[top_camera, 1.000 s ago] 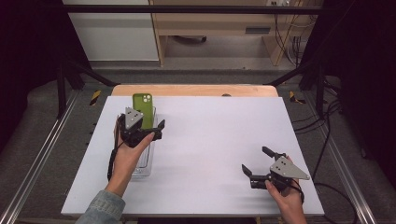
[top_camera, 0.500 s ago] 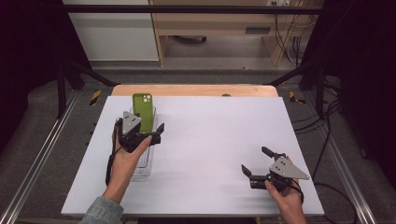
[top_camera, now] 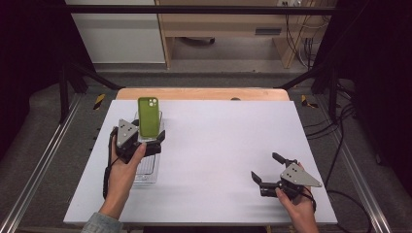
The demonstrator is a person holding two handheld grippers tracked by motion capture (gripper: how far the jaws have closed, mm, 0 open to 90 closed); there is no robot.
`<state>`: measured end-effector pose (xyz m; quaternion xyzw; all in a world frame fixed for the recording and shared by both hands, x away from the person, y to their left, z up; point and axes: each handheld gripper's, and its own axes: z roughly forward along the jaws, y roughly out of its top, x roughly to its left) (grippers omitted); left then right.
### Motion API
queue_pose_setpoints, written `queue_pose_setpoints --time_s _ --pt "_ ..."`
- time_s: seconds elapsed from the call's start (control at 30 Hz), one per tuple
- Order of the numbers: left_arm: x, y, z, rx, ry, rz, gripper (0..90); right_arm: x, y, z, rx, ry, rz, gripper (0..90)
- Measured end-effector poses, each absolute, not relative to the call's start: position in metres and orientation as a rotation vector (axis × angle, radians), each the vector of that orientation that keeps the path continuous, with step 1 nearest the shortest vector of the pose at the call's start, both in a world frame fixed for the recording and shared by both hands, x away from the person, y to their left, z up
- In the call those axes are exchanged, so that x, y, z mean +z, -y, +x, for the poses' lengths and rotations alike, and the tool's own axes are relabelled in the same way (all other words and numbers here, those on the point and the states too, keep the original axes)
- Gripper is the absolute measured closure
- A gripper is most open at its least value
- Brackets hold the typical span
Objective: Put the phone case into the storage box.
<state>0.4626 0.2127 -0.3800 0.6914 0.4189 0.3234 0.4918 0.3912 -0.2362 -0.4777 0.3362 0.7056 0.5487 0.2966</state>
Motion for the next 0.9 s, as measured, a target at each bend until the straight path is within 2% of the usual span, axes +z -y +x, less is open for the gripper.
queue_pose_setpoints --time_s 0.9 --pt "-0.374 -0.247 0.429 0.801 -0.979 1.621 3.1 -0.477 0.237 0.391 1.452 -1.879 0.903 4.0"
